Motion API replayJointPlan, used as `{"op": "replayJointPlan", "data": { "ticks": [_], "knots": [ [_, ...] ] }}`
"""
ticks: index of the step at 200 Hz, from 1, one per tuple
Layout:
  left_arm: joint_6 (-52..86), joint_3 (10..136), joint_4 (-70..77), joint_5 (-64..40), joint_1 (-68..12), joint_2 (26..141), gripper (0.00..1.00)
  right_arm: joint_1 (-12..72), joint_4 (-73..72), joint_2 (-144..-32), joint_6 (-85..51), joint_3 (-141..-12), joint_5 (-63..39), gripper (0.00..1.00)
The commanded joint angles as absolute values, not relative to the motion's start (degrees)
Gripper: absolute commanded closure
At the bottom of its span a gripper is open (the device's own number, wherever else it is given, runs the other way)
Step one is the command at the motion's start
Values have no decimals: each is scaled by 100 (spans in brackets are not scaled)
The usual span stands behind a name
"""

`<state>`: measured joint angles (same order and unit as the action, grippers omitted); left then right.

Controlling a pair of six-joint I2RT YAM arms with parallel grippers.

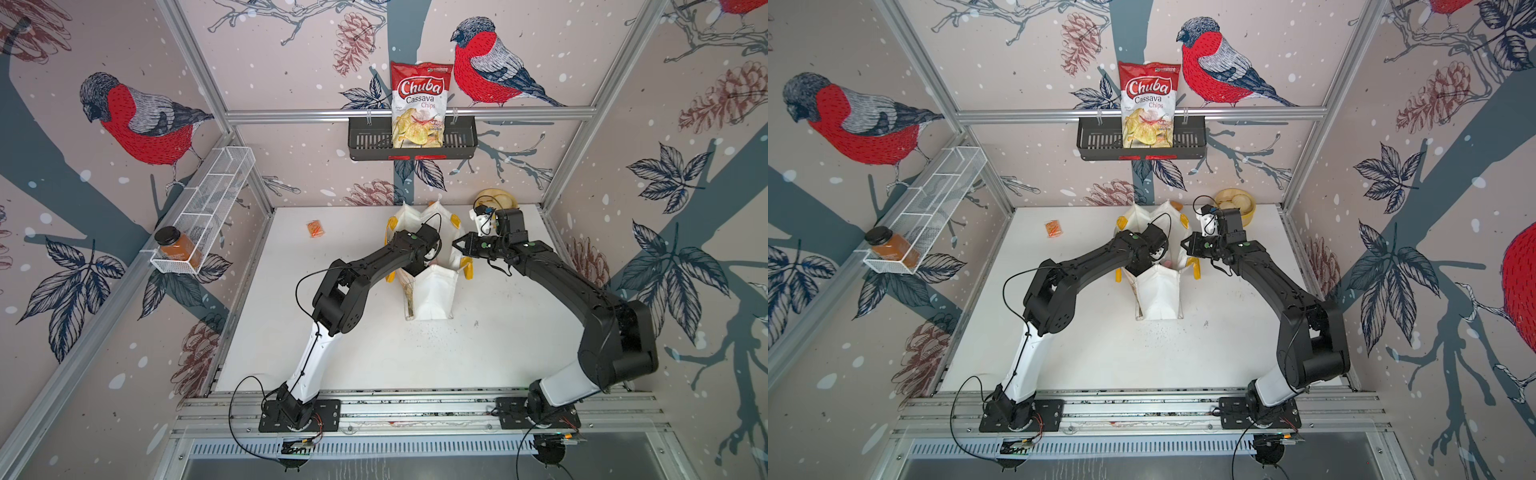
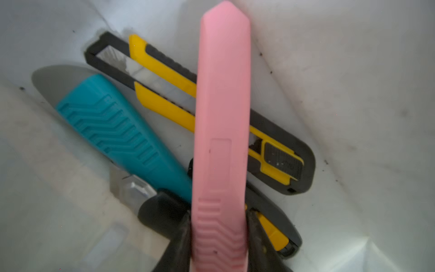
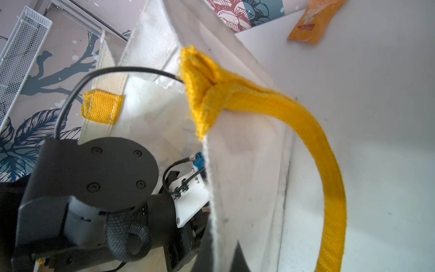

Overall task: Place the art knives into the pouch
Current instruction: Place the utility knife in the pouch.

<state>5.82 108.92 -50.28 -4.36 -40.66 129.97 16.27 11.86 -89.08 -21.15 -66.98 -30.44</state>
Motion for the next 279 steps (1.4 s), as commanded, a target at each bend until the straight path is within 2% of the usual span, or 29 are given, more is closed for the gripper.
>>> {"op": "replayJointPlan", "data": {
  "ticks": [1, 30, 92, 136, 184, 215, 244, 279],
  "knots": [
    [647, 10665, -5065, -328, -4061, 12940, 73, 1578, 1166, -8841, -2053, -6747, -3030, 100],
    [633, 10436, -5010, -194, -4026, 12826, 72, 1504, 1218, -8774, -2030, -6732, -3031, 100],
    [607, 10454, -4980, 67, -3938, 12504, 64, 1507, 1197, -8759, -2058, -6712, -3059, 100],
    [734, 10858, -4849, -334, -3964, 12334, 56, 1819, 1132, -8917, -2114, -6811, -2989, 100],
    [787, 11427, -4787, -407, -3990, 12238, 54, 1934, 1125, -8953, -2137, -6857, -2954, 100],
    [851, 11332, -4370, -457, -3990, 11847, 53, 1953, 1117, -8929, -2117, -6865, -2962, 100],
    [963, 11031, -3878, -252, -3990, 11343, 52, 1977, 1125, -8916, -2089, -6907, -2962, 93],
    [1175, 10581, -3338, 258, -3981, 10618, 51, 1982, 1145, -8872, -2056, -6954, -2953, 74]
  ]
}}
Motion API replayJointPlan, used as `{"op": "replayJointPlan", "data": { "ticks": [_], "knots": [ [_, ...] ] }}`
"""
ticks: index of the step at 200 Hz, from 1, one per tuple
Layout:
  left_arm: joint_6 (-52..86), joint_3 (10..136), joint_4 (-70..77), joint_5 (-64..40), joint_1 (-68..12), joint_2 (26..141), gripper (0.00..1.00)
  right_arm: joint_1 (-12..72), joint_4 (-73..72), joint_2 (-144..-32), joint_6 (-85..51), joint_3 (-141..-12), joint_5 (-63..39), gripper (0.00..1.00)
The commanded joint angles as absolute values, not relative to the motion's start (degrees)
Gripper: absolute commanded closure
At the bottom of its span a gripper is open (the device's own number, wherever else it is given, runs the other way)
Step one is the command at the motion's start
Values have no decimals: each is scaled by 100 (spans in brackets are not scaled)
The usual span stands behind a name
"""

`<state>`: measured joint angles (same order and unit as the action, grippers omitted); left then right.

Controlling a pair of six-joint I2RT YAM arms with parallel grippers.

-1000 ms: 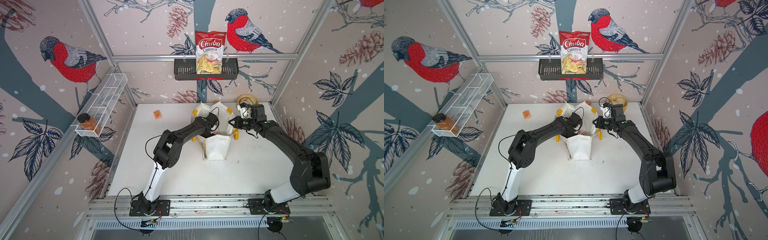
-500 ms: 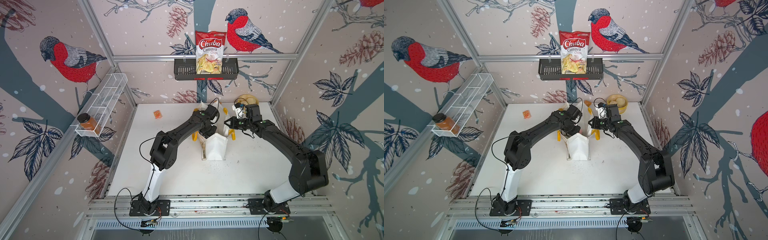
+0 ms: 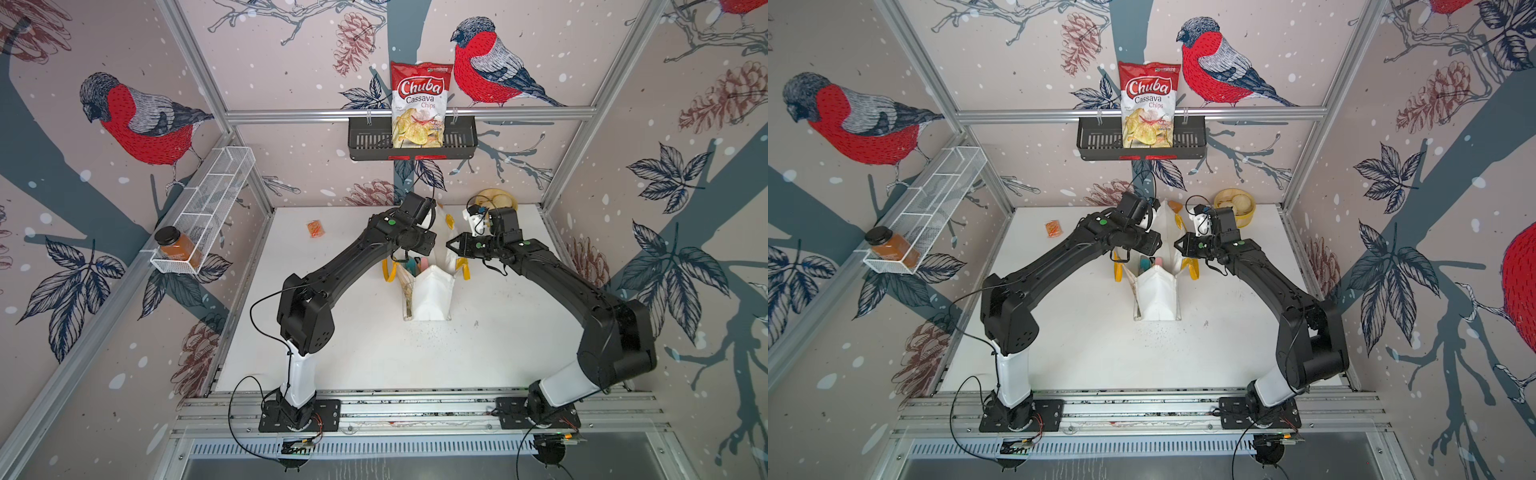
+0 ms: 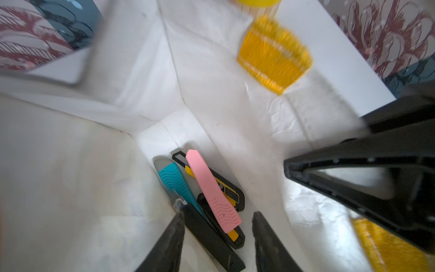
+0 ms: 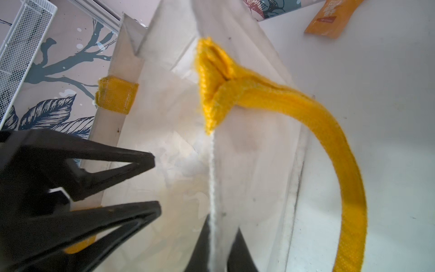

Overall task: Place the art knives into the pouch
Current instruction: Place the utility knife in the pouch, then close the pouch at the center of the board.

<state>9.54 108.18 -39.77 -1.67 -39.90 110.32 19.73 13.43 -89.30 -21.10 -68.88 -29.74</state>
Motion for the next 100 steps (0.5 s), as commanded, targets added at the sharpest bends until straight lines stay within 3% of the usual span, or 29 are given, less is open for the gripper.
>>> {"op": "replayJointPlan", "data": {
  "ticks": [1, 55, 61, 100],
  "knots": [
    [1181, 10564, -3326, 278, -3981, 10596, 51, 1984, 1148, -8870, -2052, -6958, -2953, 74],
    [1740, 9011, -2157, 1271, -3858, 8972, 50, 1999, 1142, -8774, -2021, -6991, -2844, 47],
    [1833, 8810, -2063, 1340, -3797, 8803, 46, 2002, 1143, -8757, -2013, -6995, -2820, 45],
    [2683, 7552, -1991, 1565, -2921, 8095, 45, 2033, 1008, -8608, -2053, -6942, -2657, 34]
  ]
}}
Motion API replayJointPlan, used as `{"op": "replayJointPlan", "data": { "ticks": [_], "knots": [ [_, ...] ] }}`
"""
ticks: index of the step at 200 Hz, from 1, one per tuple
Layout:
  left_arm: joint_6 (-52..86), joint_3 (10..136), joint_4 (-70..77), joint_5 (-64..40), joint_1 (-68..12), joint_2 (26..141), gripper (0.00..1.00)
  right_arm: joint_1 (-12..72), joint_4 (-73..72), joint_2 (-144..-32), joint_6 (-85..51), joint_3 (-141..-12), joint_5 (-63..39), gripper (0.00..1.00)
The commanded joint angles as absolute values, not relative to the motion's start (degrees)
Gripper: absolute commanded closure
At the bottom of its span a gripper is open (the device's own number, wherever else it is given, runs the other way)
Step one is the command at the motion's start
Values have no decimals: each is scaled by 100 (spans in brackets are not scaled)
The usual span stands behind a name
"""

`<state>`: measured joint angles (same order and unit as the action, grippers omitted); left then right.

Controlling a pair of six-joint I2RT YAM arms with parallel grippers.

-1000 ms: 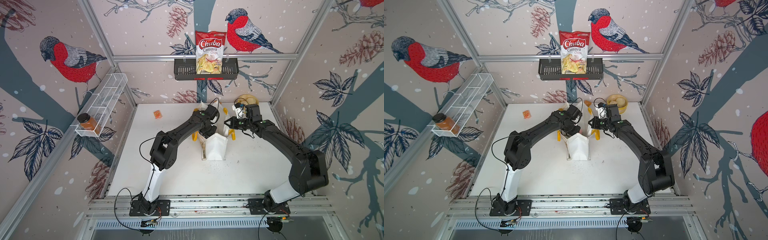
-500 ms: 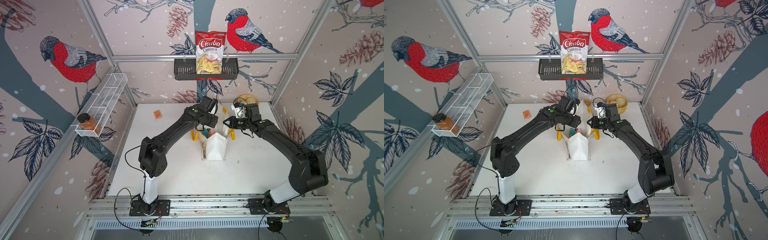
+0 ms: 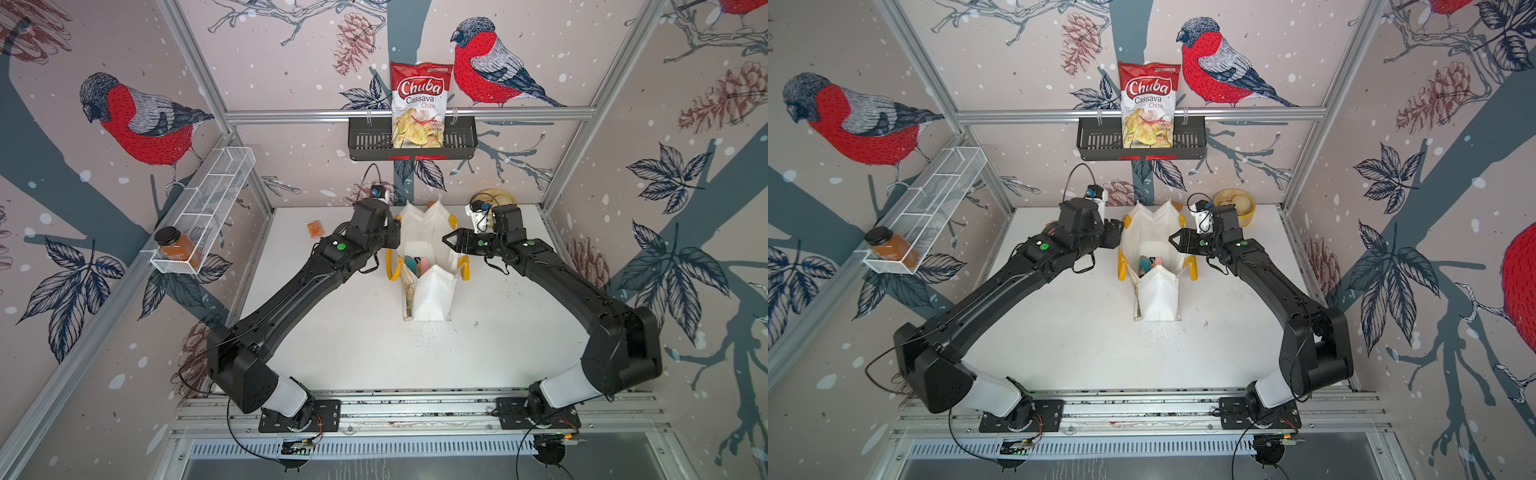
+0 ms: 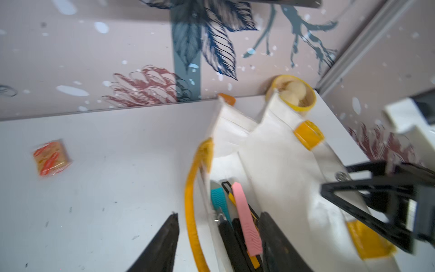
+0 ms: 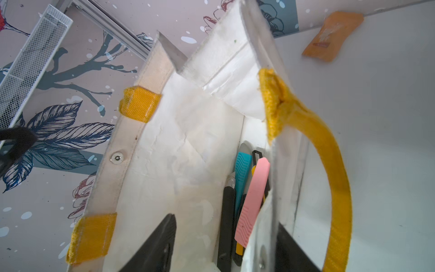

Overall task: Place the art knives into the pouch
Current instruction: Close the pouch at the center of the board.

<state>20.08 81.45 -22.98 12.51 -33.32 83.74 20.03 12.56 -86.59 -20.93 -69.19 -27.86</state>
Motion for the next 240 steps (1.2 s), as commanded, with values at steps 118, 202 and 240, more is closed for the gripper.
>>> {"op": "replayJointPlan", "data": {
  "ticks": [118, 202, 240],
  "knots": [
    [3466, 6789, -342, 771, -2597, 9646, 47, 2628, 1486, -8965, -2040, -7592, -2144, 31],
    [3543, 7715, -167, 568, -3226, 10639, 49, 2899, 1609, -9202, -2068, -7845, -1961, 31],
    [3561, 8164, -254, 527, -3466, 11058, 49, 2926, 1617, -9193, -2070, -7831, -1945, 32]
  ]
}}
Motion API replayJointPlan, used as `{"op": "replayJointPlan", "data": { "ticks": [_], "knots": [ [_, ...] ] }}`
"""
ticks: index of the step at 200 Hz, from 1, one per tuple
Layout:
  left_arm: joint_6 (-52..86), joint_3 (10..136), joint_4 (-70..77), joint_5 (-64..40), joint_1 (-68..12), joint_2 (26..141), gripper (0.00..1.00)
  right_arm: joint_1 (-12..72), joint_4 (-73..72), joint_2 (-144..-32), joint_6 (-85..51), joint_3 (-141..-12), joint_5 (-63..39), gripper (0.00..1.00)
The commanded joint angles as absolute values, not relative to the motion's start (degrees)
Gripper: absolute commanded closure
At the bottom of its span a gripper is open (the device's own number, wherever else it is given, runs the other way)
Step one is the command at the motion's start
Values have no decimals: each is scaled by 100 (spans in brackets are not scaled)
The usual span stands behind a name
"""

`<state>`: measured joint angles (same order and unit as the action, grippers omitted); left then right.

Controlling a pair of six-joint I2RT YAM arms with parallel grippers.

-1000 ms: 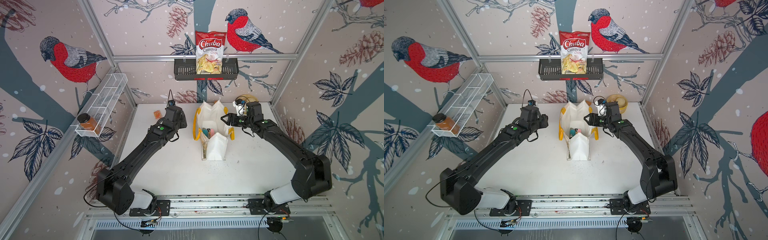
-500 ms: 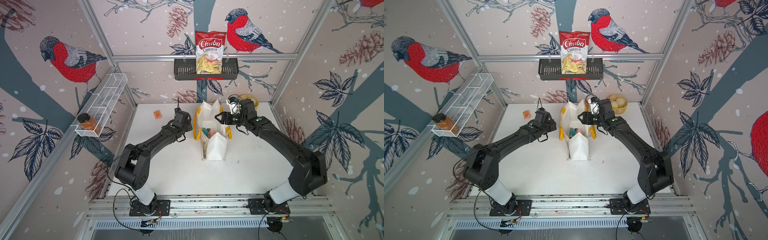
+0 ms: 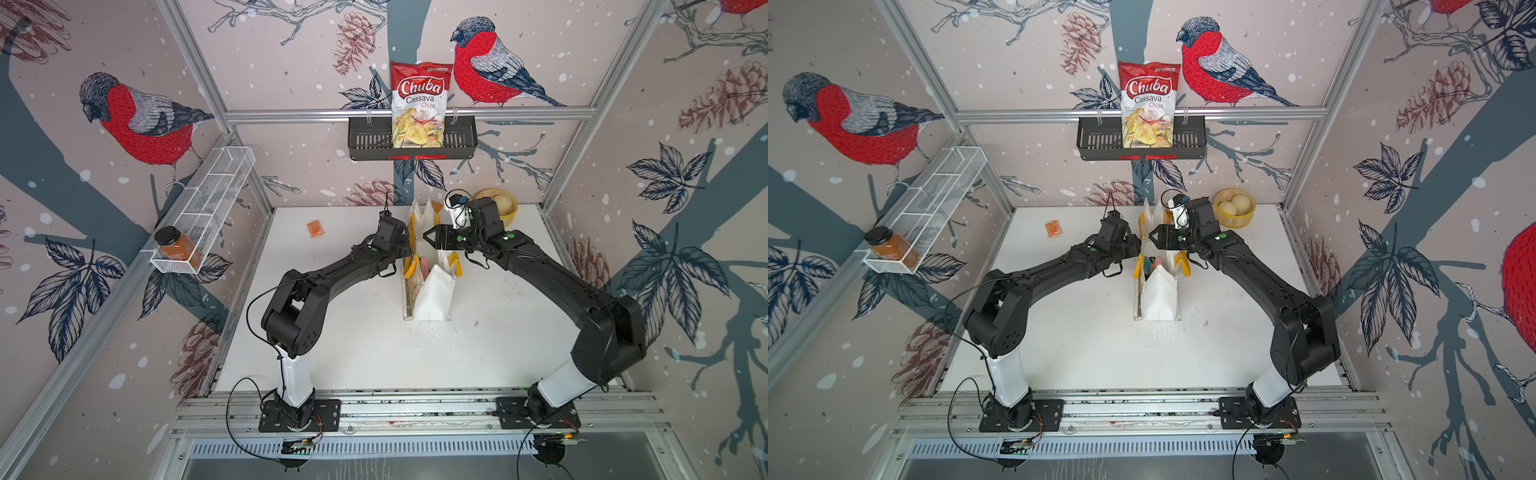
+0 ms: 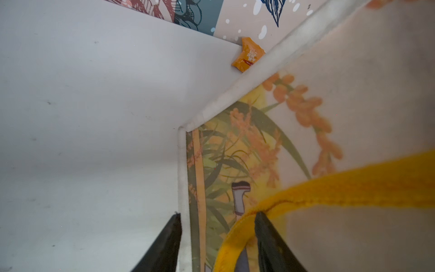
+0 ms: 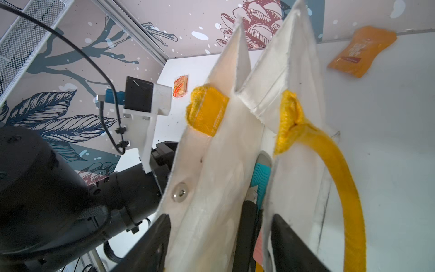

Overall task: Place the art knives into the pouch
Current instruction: Close the pouch at the center of the board.

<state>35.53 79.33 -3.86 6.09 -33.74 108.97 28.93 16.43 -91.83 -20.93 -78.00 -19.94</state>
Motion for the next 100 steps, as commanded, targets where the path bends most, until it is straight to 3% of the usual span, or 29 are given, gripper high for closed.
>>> {"op": "replayJointPlan", "data": {
  "ticks": [1, 100],
  "knots": [
    [3556, 8173, -254, 527, -3469, 11066, 49, 2931, 1617, -9198, -2072, -7831, -1943, 32],
    [3649, 8259, -179, 511, -3601, 11136, 49, 3239, 2347, -9626, -2042, -8459, -811, 43]
  ]
}}
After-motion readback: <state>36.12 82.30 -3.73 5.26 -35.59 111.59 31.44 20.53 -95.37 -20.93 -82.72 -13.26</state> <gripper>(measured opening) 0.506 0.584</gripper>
